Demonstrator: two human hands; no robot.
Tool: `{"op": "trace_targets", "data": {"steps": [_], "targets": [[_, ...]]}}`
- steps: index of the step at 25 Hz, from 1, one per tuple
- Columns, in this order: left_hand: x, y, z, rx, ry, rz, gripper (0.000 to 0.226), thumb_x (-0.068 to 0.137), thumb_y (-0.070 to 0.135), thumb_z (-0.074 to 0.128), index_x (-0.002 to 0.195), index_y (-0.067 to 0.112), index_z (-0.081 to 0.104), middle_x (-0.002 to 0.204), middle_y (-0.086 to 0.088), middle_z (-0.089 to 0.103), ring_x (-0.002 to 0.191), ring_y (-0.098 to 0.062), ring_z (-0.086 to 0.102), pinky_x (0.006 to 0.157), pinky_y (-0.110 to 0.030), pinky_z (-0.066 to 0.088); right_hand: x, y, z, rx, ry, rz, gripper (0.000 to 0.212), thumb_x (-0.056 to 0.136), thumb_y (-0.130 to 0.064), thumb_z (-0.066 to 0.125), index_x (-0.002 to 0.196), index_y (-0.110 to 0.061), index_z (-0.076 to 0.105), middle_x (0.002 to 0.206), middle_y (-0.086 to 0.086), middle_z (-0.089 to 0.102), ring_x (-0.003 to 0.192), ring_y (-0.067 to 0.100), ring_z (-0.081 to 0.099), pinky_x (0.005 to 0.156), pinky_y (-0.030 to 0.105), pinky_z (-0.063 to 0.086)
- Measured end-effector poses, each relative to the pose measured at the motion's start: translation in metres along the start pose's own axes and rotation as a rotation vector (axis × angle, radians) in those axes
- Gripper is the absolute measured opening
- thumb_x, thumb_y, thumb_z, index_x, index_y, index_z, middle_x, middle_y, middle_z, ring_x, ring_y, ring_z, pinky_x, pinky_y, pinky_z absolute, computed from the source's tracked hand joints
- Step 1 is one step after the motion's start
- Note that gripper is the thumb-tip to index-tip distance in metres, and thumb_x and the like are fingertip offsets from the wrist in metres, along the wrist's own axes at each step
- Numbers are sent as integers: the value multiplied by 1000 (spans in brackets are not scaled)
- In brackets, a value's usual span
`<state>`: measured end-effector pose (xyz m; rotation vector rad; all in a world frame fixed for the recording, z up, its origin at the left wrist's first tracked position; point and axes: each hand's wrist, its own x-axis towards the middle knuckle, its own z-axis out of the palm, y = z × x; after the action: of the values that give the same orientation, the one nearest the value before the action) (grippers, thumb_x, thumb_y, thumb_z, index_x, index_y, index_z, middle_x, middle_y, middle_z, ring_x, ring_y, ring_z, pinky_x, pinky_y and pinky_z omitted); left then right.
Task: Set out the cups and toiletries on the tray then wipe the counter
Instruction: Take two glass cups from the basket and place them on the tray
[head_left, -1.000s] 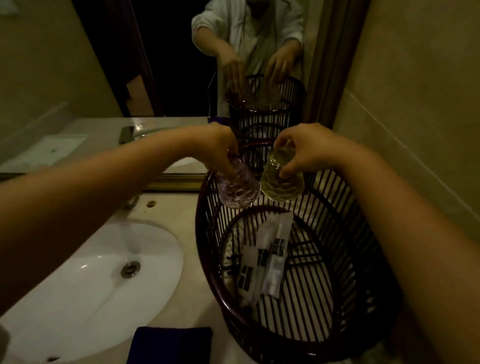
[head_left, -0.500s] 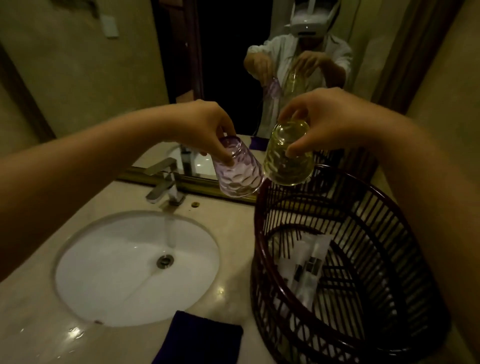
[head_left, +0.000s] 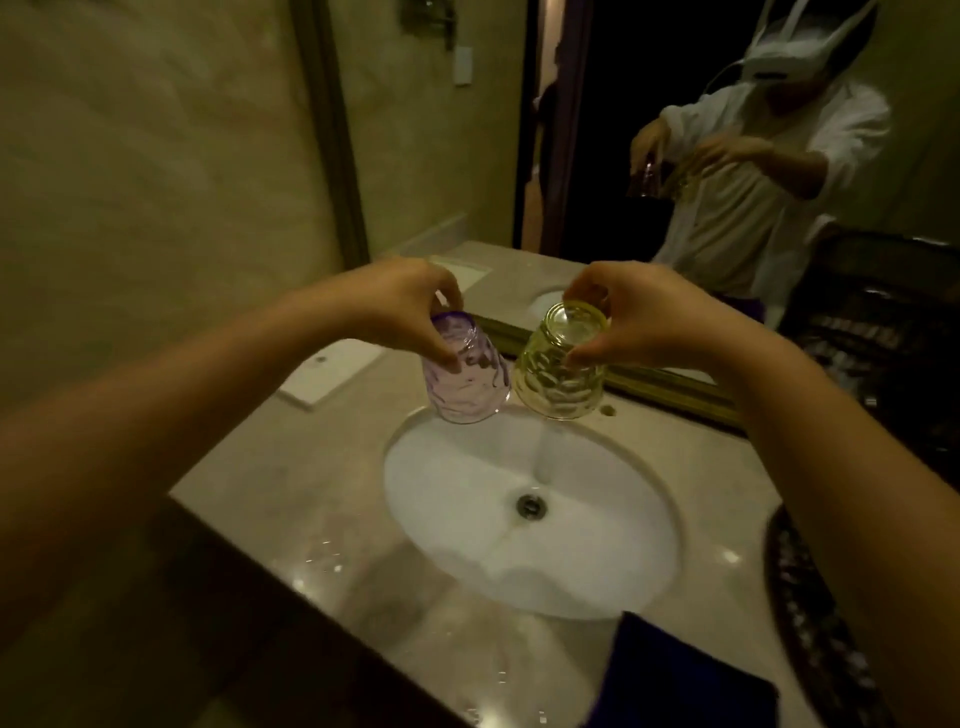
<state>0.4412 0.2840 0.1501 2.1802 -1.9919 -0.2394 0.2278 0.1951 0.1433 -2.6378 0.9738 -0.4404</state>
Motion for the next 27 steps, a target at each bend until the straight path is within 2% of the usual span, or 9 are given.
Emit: {"op": "trace_targets", "data": {"steps": [4,7,9,13,17,19,22,25,27], "targets": [[-28,-89,2,-46,50,-83,54,63,28,82,110,10,60,105,-8,67,91,-22,62,81,-40,55,42,-60,61,105,-16,-26,55,64,-22,80,112,-19,54,107,1,59,94,19,56,73,29,50],[-39,-145,8,-134,43,-118,55,65,26,79,114,10,59,108,-8,66,94,-21,62,84,-37,55,71,-91,94,176,-26,-28,57,65,-20,80,115,-17,54,110,3,59,92,18,55,68,26,48],[-36,-179,14,-178,73,-135,56,65,24,79,116,11,59,110,-9,66,96,-21,62,83,-34,53,93,-102,112,187,-17,-21,58,65,-20,80,117,-17,54,112,4,60,94,17,53,74,27,47],[-15,-237,35,-296,143,-161,60,66,20,78,121,13,57,113,-7,64,98,-16,59,81,-28,50,141,-107,149,232,10,-7,62,65,-20,81,120,-16,54,118,6,61,103,19,56,83,31,49],[21,-288,54,-467,270,-189,56,65,14,78,118,18,59,103,2,62,97,-12,58,80,-24,49,201,-103,195,293,88,20,65,64,-23,82,122,-18,55,123,5,60,108,20,55,86,34,49],[41,-313,60,-550,298,-204,55,65,13,79,115,23,59,105,4,61,97,-13,58,81,-24,50,229,-101,216,317,122,65,66,64,-24,81,124,-19,55,125,5,59,110,20,55,90,37,49],[69,-352,68,-621,329,-242,55,64,15,80,112,29,57,106,7,60,99,-11,57,76,-17,48,268,-101,244,348,168,129,67,64,-24,81,125,-21,54,124,4,59,108,18,55,89,37,50],[95,-389,79,-692,335,-324,66,63,18,82,120,23,51,107,6,57,98,-8,54,72,-14,43,301,-99,268,358,182,196,71,64,-25,81,128,-21,51,125,4,59,108,18,56,90,38,50],[114,-412,85,-715,330,-331,61,62,16,82,117,20,54,104,6,59,96,-7,55,70,-11,42,320,-98,282,346,196,261,70,64,-26,81,128,-19,52,124,5,61,109,21,57,91,39,50]]}}
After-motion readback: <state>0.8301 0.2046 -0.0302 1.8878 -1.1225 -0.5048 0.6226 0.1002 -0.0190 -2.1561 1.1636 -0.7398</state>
